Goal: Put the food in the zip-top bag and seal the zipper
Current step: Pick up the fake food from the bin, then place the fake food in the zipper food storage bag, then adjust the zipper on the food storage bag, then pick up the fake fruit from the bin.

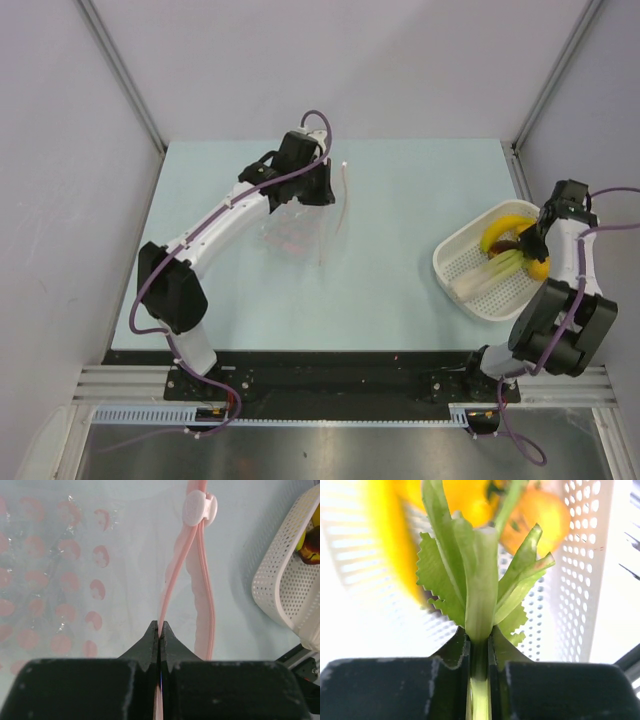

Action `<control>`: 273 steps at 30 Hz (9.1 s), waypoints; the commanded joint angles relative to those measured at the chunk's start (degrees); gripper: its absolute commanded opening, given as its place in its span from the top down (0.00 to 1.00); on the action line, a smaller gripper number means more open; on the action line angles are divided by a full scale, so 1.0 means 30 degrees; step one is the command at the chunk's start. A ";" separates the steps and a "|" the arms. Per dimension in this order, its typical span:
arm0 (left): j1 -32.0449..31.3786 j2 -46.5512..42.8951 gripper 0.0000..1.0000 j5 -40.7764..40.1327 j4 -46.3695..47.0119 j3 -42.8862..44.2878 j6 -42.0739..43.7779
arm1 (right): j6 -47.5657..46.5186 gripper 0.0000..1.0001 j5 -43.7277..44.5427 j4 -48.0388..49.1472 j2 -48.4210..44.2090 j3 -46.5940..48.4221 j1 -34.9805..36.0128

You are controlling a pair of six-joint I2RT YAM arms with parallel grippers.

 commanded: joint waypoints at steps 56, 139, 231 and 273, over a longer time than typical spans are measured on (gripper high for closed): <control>0.1855 -0.0932 1.00 0.9431 0.2773 0.2281 -0.9668 | -1.0131 1.00 -0.2981 2.7696 -0.4657 0.0670 1.9777; 0.2149 -0.1547 1.00 0.9931 0.5060 0.0113 -1.5587 | -0.1906 0.51 -0.7993 1.3195 -0.6124 0.0403 1.7317; 0.0596 -0.1255 1.00 0.4221 -1.0203 1.1102 0.5092 | 0.1114 1.00 -1.7690 1.2817 -0.6534 0.2311 1.7201; -0.2041 0.5953 0.99 0.6852 -0.0799 0.8905 0.0846 | -1.6610 0.03 -1.1745 -0.0044 -0.3138 0.1312 -0.0731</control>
